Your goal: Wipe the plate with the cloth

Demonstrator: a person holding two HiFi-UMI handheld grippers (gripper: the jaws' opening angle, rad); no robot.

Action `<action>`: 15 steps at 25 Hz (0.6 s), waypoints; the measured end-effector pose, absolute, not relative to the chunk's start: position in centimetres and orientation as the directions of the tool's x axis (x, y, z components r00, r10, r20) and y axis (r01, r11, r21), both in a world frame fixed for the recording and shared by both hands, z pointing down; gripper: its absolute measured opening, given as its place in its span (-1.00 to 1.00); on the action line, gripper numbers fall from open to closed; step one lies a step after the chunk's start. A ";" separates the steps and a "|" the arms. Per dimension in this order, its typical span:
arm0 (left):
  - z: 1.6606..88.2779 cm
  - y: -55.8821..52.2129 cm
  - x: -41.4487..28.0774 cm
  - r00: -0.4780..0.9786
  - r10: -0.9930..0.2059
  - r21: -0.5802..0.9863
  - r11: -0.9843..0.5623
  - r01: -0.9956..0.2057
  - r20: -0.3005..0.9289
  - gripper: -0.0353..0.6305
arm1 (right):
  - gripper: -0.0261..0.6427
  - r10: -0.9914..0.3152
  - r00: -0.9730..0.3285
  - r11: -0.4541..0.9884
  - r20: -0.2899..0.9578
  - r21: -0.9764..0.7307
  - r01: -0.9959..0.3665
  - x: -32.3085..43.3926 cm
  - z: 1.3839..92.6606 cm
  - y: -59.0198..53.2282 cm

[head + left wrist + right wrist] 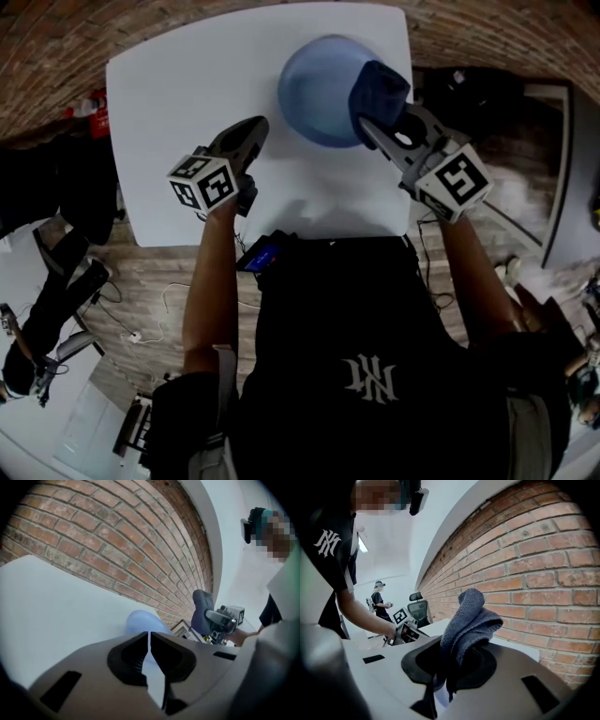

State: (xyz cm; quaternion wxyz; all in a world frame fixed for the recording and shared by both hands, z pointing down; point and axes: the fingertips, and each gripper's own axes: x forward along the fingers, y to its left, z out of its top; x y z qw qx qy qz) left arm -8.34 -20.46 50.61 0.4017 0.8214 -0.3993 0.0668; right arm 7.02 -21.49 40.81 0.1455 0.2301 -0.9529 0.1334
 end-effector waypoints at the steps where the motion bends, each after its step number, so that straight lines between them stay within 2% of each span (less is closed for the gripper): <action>1: 51.7 -20.9 -8.4 0.664 -0.595 0.608 -0.339 -0.718 0.452 -0.85 | -0.70 -0.397 -0.855 0.863 0.332 -0.183 -0.472 6.7 41.0 -22.1; 4: 54.5 -21.6 -8.3 0.650 -0.559 0.606 -0.299 -0.737 0.515 -0.70 | -0.70 -0.396 -0.855 0.870 0.335 -0.161 -0.466 5.6 42.0 -24.2; 7: 56.3 -22.1 -7.6 0.651 -0.521 0.609 -0.283 -0.741 0.552 -0.67 | -0.70 -0.393 -0.855 0.874 0.337 -0.151 -0.462 4.8 43.0 -26.2; 15: 58.3 -22.9 -6.5 0.639 -0.515 0.633 -0.219 -0.742 0.571 -0.57 | -0.70 -0.343 -0.873 0.904 0.347 -0.129 -0.407 2.1 46.0 -29.3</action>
